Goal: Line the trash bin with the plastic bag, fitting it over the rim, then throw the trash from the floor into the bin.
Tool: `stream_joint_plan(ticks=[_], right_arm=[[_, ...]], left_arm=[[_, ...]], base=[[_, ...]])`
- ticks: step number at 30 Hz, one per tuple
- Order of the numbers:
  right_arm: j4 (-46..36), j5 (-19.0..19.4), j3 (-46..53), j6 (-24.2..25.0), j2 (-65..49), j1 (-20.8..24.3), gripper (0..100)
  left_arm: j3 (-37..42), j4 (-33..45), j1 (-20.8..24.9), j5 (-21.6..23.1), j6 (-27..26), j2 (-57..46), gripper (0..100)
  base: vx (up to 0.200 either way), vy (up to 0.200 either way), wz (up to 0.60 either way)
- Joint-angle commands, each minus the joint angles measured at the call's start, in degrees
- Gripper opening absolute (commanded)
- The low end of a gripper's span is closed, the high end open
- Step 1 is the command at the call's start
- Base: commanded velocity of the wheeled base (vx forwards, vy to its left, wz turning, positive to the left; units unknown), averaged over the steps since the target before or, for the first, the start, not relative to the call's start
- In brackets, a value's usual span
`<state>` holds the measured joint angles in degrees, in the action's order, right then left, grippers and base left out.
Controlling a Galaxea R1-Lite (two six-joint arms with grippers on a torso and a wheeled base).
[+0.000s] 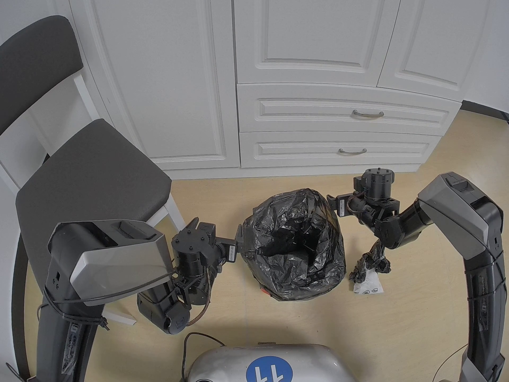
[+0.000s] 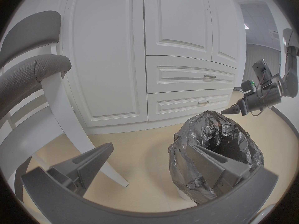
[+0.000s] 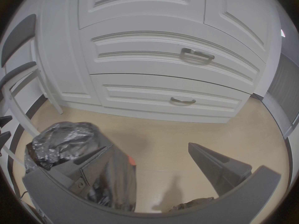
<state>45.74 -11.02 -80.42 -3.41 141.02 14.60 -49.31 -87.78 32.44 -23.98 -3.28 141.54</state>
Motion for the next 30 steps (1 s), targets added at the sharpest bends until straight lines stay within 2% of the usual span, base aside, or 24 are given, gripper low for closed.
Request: stream_joint_plan(ticks=[1,6,17,30], right_arm=[[2.6,1.3,6.3,0.1,-5.2,2.7,100],[2.8,1.7,7.9,-0.2,-5.4,3.0,100],[-2.7,2.8,1.0,-0.1,1.0,0.2,100],[-3.6,2.6,-4.6,0.1,4.9,-1.2,100]], left_arm=[[0.2,-0.1,0.1,0.0,-0.1,-0.1,100],[0.4,0.0,0.1,0.0,-0.1,-0.3,100],[0.3,0.0,0.1,0.0,-0.1,-0.4,100],[0.2,-0.1,0.1,0.0,-0.1,-0.3,100]], base=[[0.000,0.000,0.00],[0.000,0.000,0.00],[0.000,0.000,0.00],[0.000,0.000,0.00]])
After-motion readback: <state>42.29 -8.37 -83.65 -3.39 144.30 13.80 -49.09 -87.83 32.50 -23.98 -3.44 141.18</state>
